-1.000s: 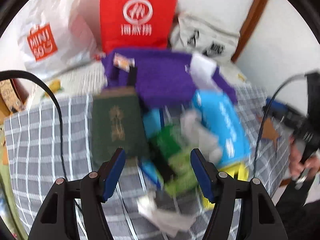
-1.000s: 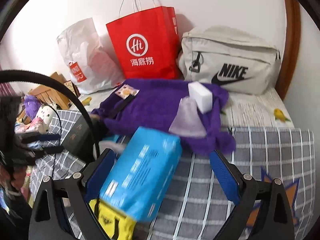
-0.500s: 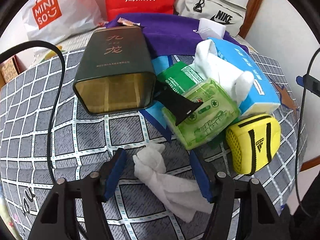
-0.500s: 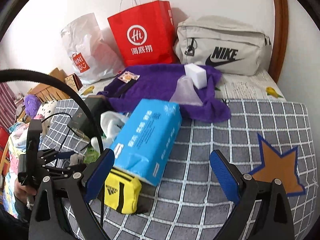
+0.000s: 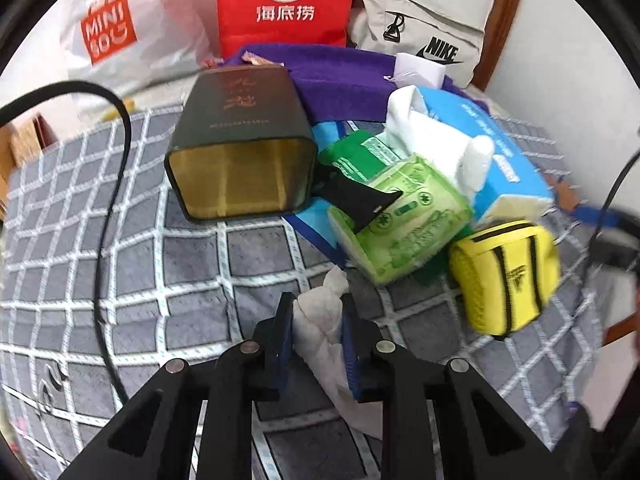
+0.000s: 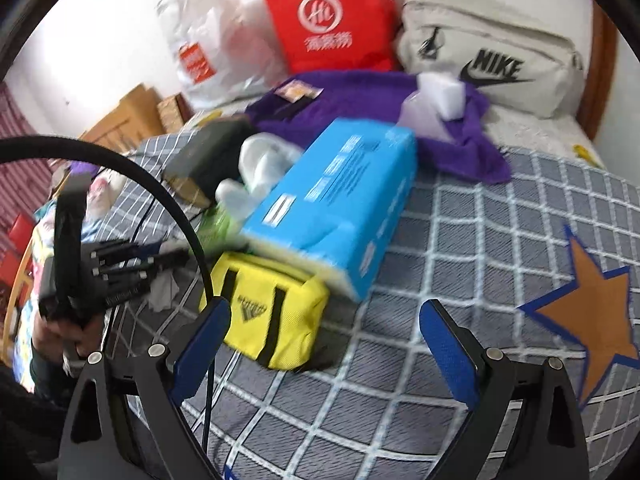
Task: Organize soft objects
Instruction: 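Grasp the yellow Adidas pouch with the right tool while the left holds the tissue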
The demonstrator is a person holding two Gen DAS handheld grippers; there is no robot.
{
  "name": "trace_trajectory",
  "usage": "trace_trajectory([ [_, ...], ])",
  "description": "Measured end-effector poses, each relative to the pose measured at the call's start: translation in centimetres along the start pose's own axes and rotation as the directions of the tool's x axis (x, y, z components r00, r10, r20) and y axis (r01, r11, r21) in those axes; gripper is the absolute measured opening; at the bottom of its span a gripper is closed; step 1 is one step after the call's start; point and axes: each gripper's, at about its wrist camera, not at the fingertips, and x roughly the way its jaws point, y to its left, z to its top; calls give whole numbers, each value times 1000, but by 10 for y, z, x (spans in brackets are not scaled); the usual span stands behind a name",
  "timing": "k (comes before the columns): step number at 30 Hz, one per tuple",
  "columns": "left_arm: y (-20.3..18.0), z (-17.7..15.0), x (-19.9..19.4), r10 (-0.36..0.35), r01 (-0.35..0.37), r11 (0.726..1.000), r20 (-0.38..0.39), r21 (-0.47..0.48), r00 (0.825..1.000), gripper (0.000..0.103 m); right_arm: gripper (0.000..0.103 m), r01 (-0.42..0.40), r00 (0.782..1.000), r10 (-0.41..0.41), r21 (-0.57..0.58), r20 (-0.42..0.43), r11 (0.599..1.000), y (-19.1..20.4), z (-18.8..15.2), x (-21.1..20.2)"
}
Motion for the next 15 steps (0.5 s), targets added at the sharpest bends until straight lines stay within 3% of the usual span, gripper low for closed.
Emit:
trace_trajectory([
  [5, 9, -1, -5, -107, 105, 993, -39, -54, 993, 21, 85, -30, 998, 29, -7, -57, 1000, 4, -7, 25],
  [10, 1, -1, -3, -102, 101, 995, -58, -15, 993, 21, 75, -65, 993, 69, 49, -99, 997, -1, -11, 54],
  [11, 0, 0, -3, -101, 100, 995, -61, -14, 993, 21, 73, -53, 996, 54, 17, -72, 998, 3, -12, 54],
  [12, 0, 0, -3, -101, 100, 995, -63, -13, 993, 21, 66, -60, 997, 59, -14, -47, 998, 7, -12, 52],
  [13, 0, 0, -2, -103, 102, 995, -65, -10, 993, 21, 39, -96, 994, 95, -20, -44, 995, 10, -13, 51],
  [14, 0, 2, -2, -103, 103, 995, -67, -8, 992, 21, 27, -137, 989, 137, 3, -52, 991, 8, -12, 51],
  [15, -1, 2, -2, -104, 104, 995, -66, -5, 992, 21, 27, -163, 985, 164, 20, -57, 986, 7, -12, 51],
])
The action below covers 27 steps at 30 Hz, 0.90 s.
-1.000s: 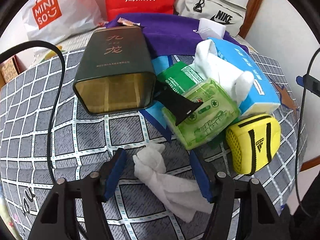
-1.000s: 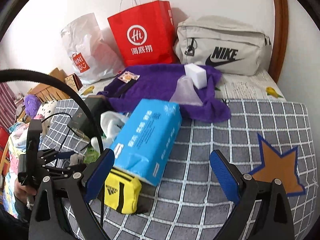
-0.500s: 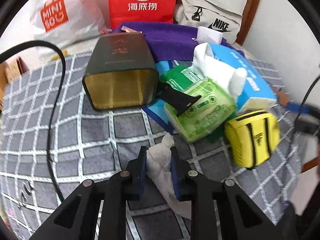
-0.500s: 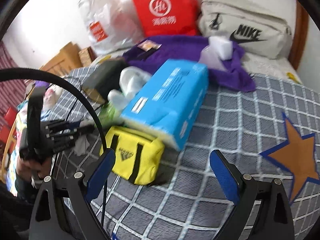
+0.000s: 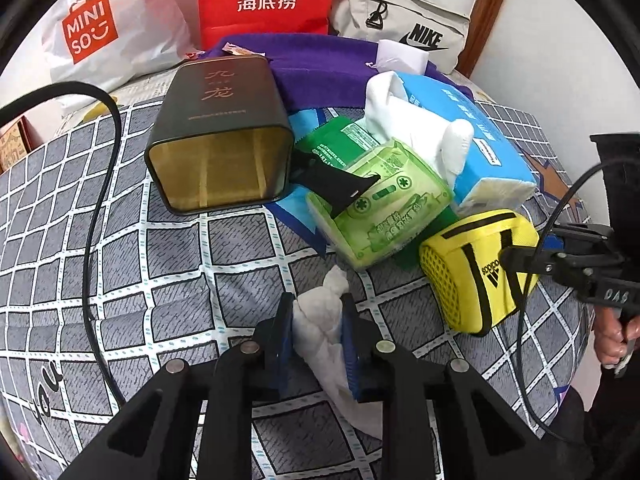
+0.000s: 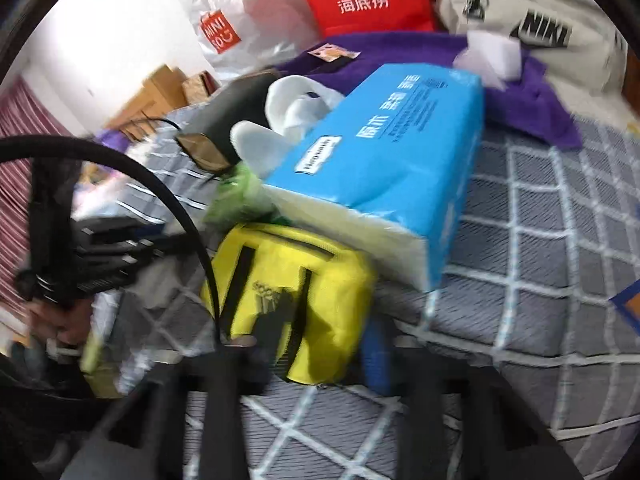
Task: Organize soft objects
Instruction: 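Grasp the yellow Adidas pouch with the right tool while the left holds the tissue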
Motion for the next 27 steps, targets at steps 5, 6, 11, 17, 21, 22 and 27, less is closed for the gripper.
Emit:
trace_trajectory([
  [5, -1, 0, 0, 1, -1, 1000, -4, 9, 1000, 21, 19, -2, 1000, 2, -3, 7, 1000, -1, -2, -14],
  [6, -1, 0, 0, -1, 1, 1000, -6, 9, 1000, 21, 17, -10, 1000, 10, -7, 16, 1000, 1, -2, -20],
  [11, 6, 0, -4, -23, 23, 1000, -1, -8, 1000, 21, 14, -13, 997, 17, -51, 78, 999, 10, -1, -49],
  [17, 18, 3, -24, -47, 48, 998, 37, -32, 998, 21, 14, -56, 988, 65, -69, 142, 996, 15, 1, -77],
  [21, 26, 6, -39, -26, 29, 999, 63, -39, 998, 21, 14, -38, 980, 49, -60, 194, 997, 14, 12, -90],
  [22, 28, 7, -41, -29, 32, 999, 65, -43, 997, 21, 14, -37, 978, 48, -58, 201, 998, 13, 14, -92],
  [27, 33, 17, -57, -13, 19, 998, 104, -57, 995, 21, 14, -3, 972, 17, -60, 235, 998, 10, 32, -99],
])
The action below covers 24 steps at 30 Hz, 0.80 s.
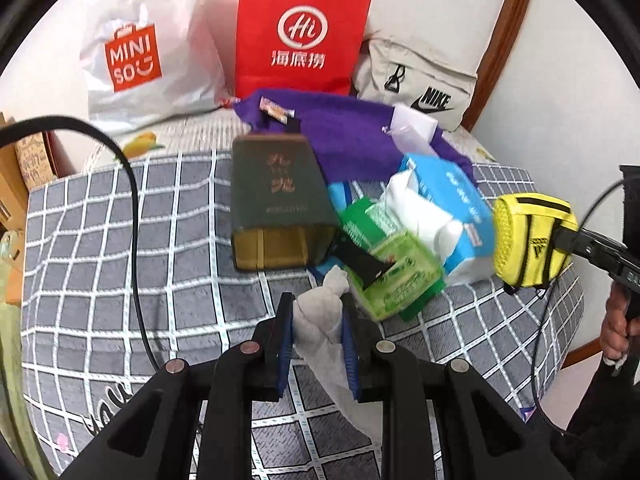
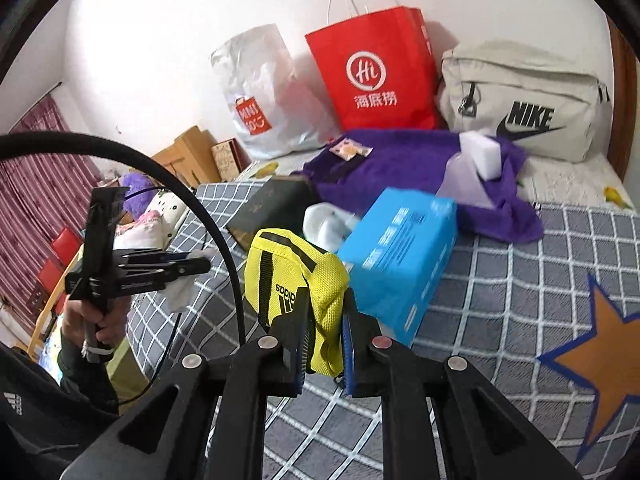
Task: Organize soft objects
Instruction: 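Grasp the yellow Adidas pouch with the right tool while the left holds the tissue, then carry the yellow pouch and the white tissue over the purple towel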
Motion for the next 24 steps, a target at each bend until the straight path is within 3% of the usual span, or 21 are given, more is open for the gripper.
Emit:
trace_trajectory([
  [5, -2, 13, -14, 11, -11, 1000, 36, 7, 999, 21, 14, 32, 999, -32, 25, -7, 999, -10, 18, 7],
  [13, -6, 45, -18, 28, -30, 999, 84, 22, 996, 21, 14, 62, 997, -62, 7, 51, 998, -19, 48, 9],
  [24, -8, 74, -14, 30, -35, 998, 105, 43, 994, 21, 14, 85, 993, -88, 37, 84, 996, -36, 74, 16],
])
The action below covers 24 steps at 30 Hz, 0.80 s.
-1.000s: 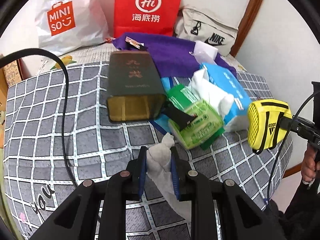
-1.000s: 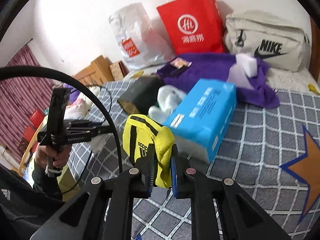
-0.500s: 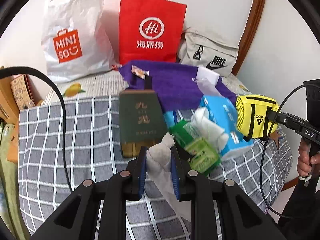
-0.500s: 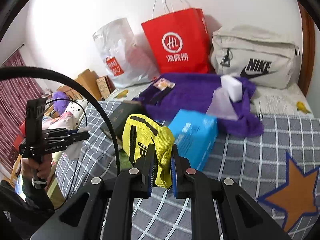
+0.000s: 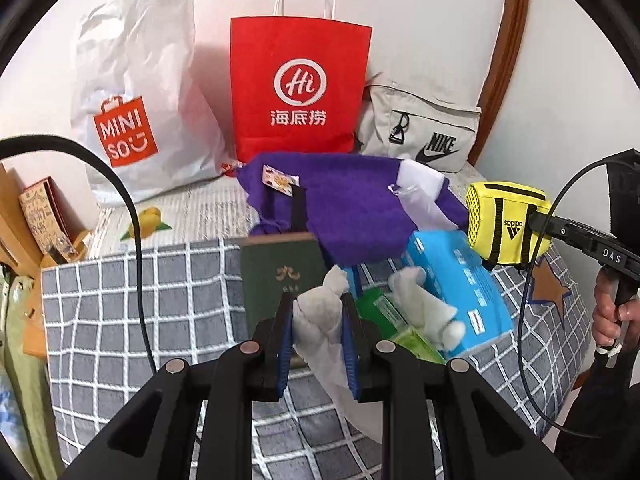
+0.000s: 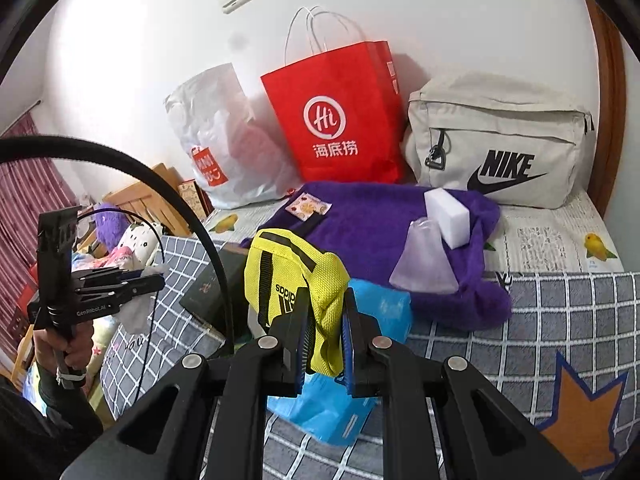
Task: Organize soft objects
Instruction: 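Carry the yellow pouch and the white tissue over the purple towel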
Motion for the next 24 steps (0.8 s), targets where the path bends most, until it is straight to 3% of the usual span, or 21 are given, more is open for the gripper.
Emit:
trace_trajectory([
  [13, 18, 55, 8, 72, -72, 997, 34, 8, 997, 21, 14, 79, 997, -79, -42, 4, 996, -12, 53, 16],
  [24, 13, 121, 34, 40, -42, 999, 77, 21, 996, 21, 14, 62, 998, -62, -19, -6, 998, -22, 113, 58],
])
